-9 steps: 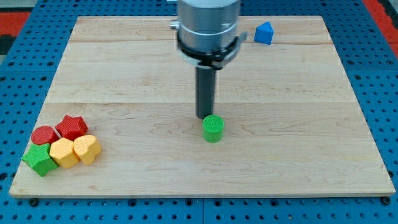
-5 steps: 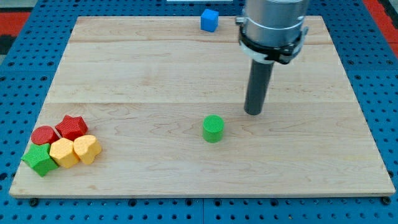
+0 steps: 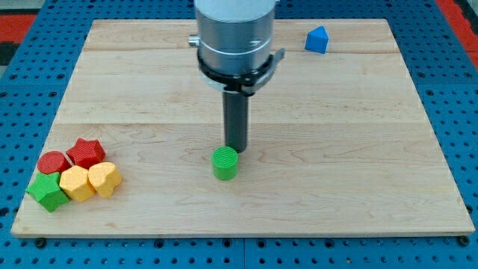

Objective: Push the green circle towards bottom center

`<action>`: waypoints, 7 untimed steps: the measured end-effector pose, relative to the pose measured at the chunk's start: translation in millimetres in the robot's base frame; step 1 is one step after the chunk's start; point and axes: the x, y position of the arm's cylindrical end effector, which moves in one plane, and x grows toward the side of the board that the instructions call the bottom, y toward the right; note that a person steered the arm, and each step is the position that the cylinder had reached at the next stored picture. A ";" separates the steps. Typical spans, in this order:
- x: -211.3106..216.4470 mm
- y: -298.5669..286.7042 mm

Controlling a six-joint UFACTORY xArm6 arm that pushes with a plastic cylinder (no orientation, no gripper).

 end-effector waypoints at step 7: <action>15.3 -22.5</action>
